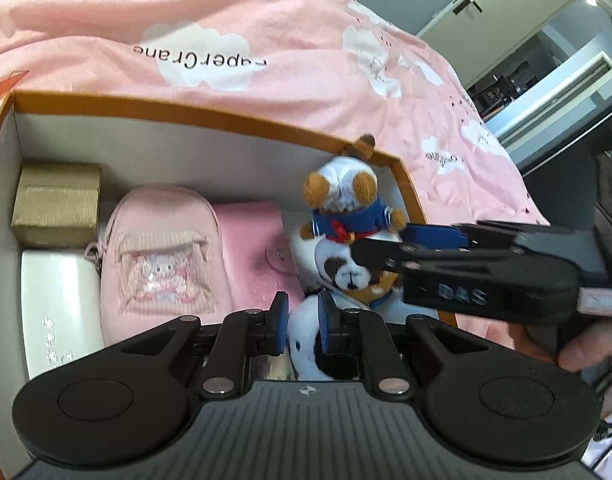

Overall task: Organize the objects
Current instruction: 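Lower and release the white plush with the left tool while the right tool releases the dog plush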

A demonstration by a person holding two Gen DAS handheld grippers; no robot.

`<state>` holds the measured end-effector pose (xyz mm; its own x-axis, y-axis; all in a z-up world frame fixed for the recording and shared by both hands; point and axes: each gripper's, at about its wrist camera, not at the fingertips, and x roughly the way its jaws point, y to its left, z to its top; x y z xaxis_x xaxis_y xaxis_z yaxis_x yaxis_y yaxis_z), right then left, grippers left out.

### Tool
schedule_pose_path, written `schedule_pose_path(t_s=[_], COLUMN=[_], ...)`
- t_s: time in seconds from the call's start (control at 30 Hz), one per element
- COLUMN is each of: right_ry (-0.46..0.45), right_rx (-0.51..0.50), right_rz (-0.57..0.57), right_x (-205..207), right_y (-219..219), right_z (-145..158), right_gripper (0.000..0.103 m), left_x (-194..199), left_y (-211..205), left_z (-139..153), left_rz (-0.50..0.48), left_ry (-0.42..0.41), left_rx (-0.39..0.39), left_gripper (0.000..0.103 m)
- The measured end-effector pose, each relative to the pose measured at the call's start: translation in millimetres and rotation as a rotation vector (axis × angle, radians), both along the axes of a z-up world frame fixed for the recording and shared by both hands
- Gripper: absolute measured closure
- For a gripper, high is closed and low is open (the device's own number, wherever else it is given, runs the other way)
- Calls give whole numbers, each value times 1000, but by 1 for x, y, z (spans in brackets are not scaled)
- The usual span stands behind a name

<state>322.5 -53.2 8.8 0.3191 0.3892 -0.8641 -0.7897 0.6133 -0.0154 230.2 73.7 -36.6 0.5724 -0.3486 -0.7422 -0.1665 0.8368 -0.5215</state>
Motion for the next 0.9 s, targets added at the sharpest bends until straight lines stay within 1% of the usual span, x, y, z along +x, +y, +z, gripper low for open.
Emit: schedule_pose_path(t_s=[0.1, 0.13, 0.17, 0.2, 0.27, 0.3, 0.37, 0.4, 0.43, 0.53, 0.6, 0.7, 0.9], right_ry=[-39, -56, -75, -89, -105, -109, -110, -108, -107, -63, -62, -58, -33], right_rx=[68, 87, 108, 124, 150, 162, 155, 137, 114, 102, 67, 26, -20], right_rz=[43, 59, 74, 87, 112, 120, 144, 138, 119, 78, 67, 51, 17], right_x=[-4, -6, -8, -8, -9, -10, -10, -8, -5, 5, 6, 9, 18], right_y=[-3, -3, -3, -1, 5, 8, 16, 19, 22, 24, 27, 33, 38], right_z=[12, 16, 19, 21, 22, 22, 17, 14, 10, 3, -2, -12, -28], right_gripper=[48, 50, 54, 63, 67, 70, 77, 89, 91, 94, 98, 98, 98], left_x=[4, 5, 5, 5, 5, 5, 6, 6, 6, 6, 7, 7, 5], left_y=[2, 3, 3, 4, 5, 6, 8, 9, 10, 12, 14, 15, 16], left_z=[1, 2, 2, 2, 2, 3, 3, 2, 2, -1, -3, -5, -6], left_rz=[11, 13, 16, 18, 25, 27, 29, 30, 32, 36, 37, 40, 44], left_ry=[-8, -9, -10, -11, -13, -15, -17, -16, -16, -10, -6, -3, 1], left_rx=[3, 4, 4, 5, 8, 10, 12, 11, 10, 9, 5, 0, -4], left_gripper=[87, 87, 87, 87, 87, 87, 87, 87, 87, 87, 87, 87, 87])
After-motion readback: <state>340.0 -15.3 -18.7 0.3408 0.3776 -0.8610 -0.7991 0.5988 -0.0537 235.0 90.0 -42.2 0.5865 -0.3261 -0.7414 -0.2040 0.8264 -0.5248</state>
